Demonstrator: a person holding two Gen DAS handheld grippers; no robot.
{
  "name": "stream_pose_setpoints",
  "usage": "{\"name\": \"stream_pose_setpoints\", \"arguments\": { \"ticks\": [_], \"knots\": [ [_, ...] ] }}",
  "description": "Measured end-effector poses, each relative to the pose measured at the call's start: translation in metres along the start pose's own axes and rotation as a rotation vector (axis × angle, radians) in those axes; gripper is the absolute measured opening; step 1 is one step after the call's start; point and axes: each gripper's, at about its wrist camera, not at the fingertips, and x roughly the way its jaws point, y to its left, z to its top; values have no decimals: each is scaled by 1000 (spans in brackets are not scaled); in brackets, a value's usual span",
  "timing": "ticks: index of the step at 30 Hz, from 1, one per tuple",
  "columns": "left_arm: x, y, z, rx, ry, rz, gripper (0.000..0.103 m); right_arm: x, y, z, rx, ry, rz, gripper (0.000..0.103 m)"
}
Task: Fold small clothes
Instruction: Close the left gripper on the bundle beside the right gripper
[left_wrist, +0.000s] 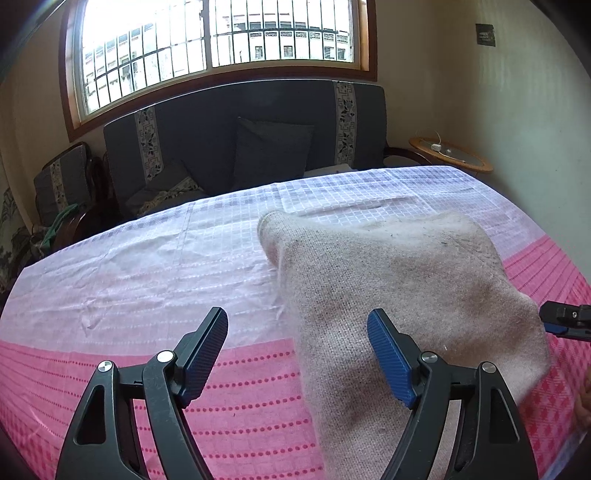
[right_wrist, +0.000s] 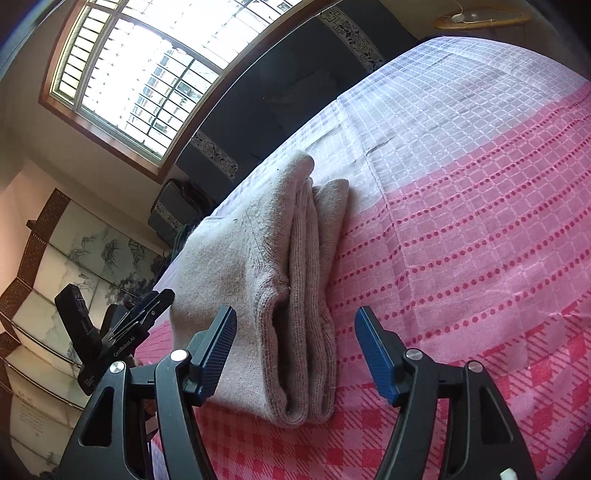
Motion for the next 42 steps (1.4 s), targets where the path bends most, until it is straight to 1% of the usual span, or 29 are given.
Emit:
{"name": "stream_pose_setpoints", "arguments": {
  "ticks": [2,5,9,12,15,18,20,22,23,25,28,29,31,33,34,36,37,40,42],
  "knots": [
    [7,14,3,-59,39,-86,78,7,5,2,-24,34,0,65],
    [22,36,4,-174,116,-258,78,14,5,10,-43,69,3,65],
    [44,55,0,-285,181,-462,78,25,3,22,-63,121,-1,65],
    [59,60,-2,-327,214,-566,78,37,4,29,-77,168,3,65],
    [72,63,-4,-352,253,-695,78,53,6,30,-86,247,35,65],
    [83,63,-5,-349,290,-759,78,60,11,30,-108,285,68,66],
    [92,65,-5,-376,309,-802,78,63,11,33,-117,291,78,66],
    [95,65,-2,-376,311,-830,78,67,9,36,-108,287,106,67],
    [96,63,-1,-367,312,-833,78,69,7,38,-93,280,124,67],
    [98,58,2,-345,317,-831,79,73,5,41,-75,265,153,68],
    [99,48,5,-323,326,-806,81,78,9,42,-105,248,165,69],
    [99,44,7,-314,331,-792,84,79,11,41,-108,245,169,72],
    [96,36,8,-290,325,-790,91,80,17,39,-114,243,179,76],
    [97,31,10,-252,317,-780,91,80,21,36,-148,244,161,75],
    [97,31,10,-254,315,-791,91,81,23,35,-167,247,148,72],
    [100,37,11,-281,320,-817,91,82,20,39,-142,248,156,72],
    [101,38,12,-287,328,-818,91,83,20,41,-136,254,158,72],
    [103,36,13,-284,346,-817,91,85,20,42,-131,254,169,77],
    [102,36,13,-285,348,-821,91,87,22,42,-131,239,176,78]
  ]
}}
